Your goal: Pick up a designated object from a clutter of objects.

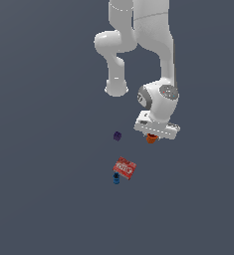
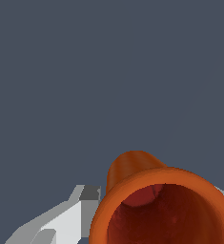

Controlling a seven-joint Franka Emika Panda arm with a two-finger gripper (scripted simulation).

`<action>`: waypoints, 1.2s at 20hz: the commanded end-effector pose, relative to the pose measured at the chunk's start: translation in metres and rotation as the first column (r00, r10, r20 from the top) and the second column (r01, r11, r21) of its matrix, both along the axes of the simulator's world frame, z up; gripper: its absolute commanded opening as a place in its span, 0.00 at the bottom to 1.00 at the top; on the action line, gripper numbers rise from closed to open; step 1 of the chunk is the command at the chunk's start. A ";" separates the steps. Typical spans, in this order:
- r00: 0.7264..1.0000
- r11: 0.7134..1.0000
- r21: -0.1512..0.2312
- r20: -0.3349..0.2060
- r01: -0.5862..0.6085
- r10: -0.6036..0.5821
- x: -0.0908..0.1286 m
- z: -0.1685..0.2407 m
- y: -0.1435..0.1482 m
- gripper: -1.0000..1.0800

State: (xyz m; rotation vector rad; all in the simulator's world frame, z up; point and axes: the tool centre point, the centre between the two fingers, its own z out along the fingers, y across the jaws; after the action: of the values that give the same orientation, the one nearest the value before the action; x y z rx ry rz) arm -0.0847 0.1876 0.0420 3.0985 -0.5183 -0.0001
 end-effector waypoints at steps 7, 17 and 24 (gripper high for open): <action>1.000 1.000 0.000 0.001 0.000 0.000 0.005 0.033 0.000 0.00; 1.000 1.000 0.002 0.000 -0.001 0.001 0.016 0.117 0.002 0.00; 1.000 1.000 0.003 0.000 -0.001 0.001 0.026 0.185 0.003 0.00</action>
State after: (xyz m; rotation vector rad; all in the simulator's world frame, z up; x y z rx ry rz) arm -0.0604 0.1901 0.2116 3.1010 -0.5167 -0.0008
